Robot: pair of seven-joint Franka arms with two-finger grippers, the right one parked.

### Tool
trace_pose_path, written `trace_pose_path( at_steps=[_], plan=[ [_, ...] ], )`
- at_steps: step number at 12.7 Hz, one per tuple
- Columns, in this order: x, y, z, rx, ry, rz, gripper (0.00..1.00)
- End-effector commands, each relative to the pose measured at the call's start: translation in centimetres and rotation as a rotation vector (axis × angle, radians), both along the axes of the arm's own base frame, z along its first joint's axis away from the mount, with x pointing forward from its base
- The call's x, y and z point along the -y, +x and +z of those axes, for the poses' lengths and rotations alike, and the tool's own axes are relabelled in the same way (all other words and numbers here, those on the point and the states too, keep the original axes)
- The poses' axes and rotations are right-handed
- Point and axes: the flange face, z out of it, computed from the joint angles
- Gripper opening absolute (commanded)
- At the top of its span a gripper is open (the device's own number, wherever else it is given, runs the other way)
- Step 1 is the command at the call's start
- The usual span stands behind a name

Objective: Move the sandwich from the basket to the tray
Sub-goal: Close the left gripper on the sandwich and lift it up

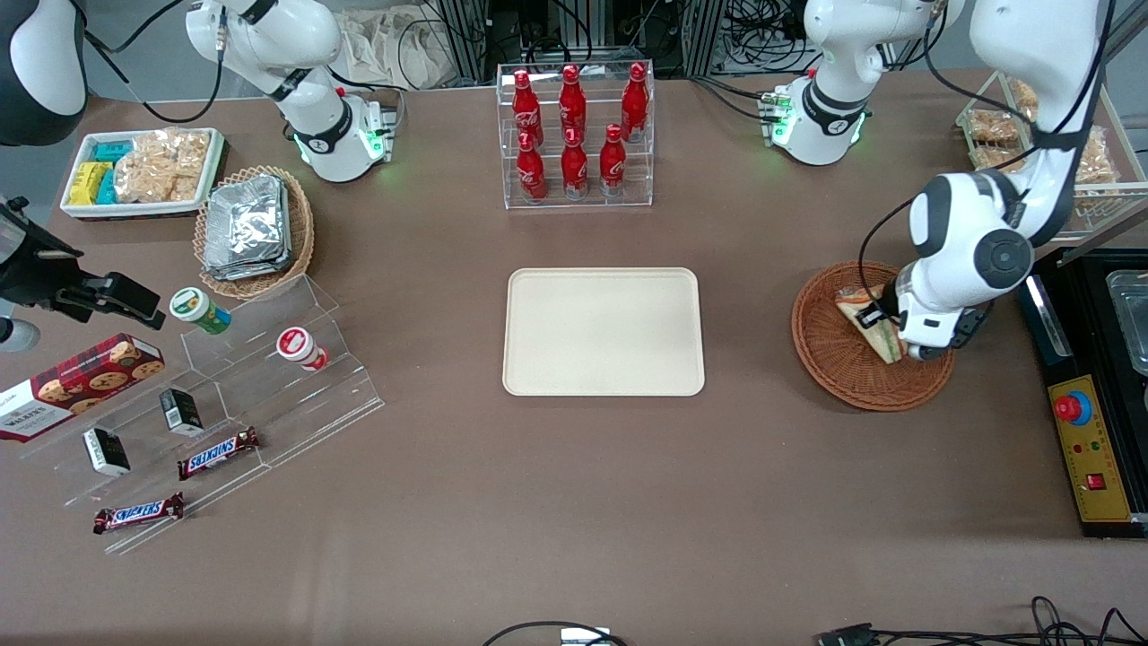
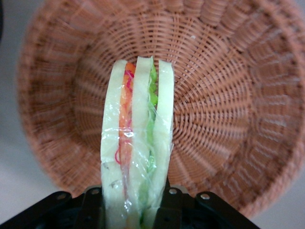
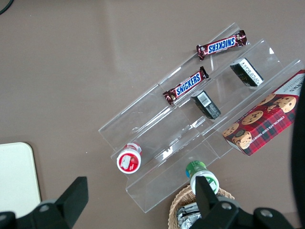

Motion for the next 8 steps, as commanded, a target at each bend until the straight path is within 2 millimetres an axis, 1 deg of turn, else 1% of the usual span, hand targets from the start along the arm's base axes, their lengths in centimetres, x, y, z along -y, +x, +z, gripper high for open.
trace_pose_path(
  at_steps=[1, 2, 4, 5, 6, 7, 8],
  plan=[
    [0.1, 1.8, 11.3, -0.038, 0.021, -0.059, 0.0],
    [0.1, 2.7, 15.7, -0.065, 0.012, -0.091, 0.0],
    [0.1, 3.8, 24.4, -0.086, -0.019, -0.187, 0.0],
    [0.2, 3.9, 27.7, -0.082, -0.032, -0.232, 0.0],
    [1.0, 3.8, 30.2, -0.066, -0.037, -0.273, 0.0],
    [2.2, 3.7, 32.0, -0.046, -0.037, -0.302, 0.0],
    [4.7, 3.6, 32.8, -0.029, -0.037, -0.338, 0.0]
  ],
)
